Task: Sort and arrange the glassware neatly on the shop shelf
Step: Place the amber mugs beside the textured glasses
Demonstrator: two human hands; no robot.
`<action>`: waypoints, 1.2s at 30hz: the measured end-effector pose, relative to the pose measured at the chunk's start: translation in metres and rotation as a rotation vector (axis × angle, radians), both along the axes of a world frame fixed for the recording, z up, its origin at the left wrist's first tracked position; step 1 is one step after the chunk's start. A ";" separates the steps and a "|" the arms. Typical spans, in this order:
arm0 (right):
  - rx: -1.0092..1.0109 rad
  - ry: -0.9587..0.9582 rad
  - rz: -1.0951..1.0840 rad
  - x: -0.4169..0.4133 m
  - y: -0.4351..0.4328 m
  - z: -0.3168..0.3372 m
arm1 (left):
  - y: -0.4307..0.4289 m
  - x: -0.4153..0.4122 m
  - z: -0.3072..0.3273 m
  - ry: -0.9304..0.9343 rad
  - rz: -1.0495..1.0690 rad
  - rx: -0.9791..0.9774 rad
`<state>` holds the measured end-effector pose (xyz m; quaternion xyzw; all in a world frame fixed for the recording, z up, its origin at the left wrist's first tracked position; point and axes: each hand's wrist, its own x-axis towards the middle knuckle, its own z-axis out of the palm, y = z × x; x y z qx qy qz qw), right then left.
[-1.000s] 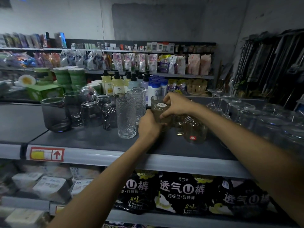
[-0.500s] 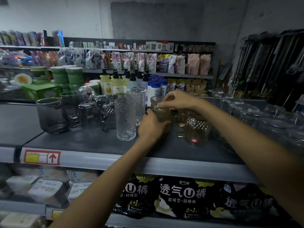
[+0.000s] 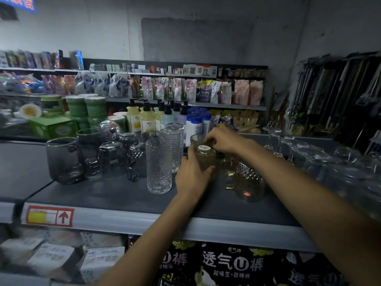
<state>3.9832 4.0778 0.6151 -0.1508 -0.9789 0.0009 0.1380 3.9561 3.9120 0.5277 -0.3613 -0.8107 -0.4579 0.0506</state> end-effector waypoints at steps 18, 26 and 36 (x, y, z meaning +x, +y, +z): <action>-0.261 0.559 0.018 0.057 -0.021 0.061 | -0.006 0.015 0.021 0.293 0.018 0.326; -0.954 0.783 0.226 0.112 -0.055 0.059 | -0.017 0.029 0.087 0.228 -0.169 0.638; -0.713 0.706 0.110 0.138 -0.067 0.062 | -0.038 0.022 0.116 0.097 -0.300 0.559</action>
